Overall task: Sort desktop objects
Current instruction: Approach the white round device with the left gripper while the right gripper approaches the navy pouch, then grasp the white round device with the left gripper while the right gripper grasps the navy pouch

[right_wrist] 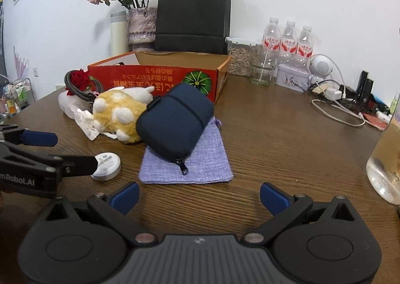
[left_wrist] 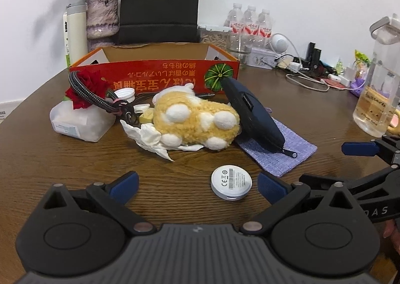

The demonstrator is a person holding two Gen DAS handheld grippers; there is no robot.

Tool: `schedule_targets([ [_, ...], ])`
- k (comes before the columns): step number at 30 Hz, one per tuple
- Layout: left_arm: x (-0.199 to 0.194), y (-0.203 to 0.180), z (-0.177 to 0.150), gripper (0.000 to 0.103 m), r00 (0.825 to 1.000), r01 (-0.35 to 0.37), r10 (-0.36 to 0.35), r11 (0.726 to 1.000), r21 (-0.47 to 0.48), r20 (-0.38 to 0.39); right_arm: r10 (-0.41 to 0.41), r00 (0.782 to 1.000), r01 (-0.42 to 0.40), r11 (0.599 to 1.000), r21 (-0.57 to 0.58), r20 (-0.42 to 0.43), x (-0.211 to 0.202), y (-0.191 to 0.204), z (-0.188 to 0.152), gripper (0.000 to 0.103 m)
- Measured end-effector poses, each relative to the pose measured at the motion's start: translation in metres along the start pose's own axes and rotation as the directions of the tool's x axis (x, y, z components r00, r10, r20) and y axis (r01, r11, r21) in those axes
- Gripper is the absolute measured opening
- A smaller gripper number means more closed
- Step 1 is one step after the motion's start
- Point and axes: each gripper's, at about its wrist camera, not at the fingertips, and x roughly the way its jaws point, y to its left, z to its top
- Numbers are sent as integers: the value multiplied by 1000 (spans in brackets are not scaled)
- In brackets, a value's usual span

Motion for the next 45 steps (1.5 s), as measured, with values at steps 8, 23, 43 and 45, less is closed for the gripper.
schedule_targets([
  [8, 9, -19, 0, 103, 998, -59, 59, 998, -16, -17, 22, 1000, -23, 999, -34, -13, 11, -20, 7, 103],
  [23, 21, -31, 3, 56, 992, -123, 122, 991, -49, -36, 112, 993, -113, 992, -50, -36, 29, -38, 16, 103],
  [43, -5, -13, 28, 40, 995, -62, 64, 998, -27, 83, 142, 989, -143, 989, 32, 34, 25, -32, 39, 103],
  [45, -8, -4, 34, 40, 993, -57, 61, 997, -42, 102, 143, 989, -144, 989, 27, 44, 28, -25, 50, 103],
])
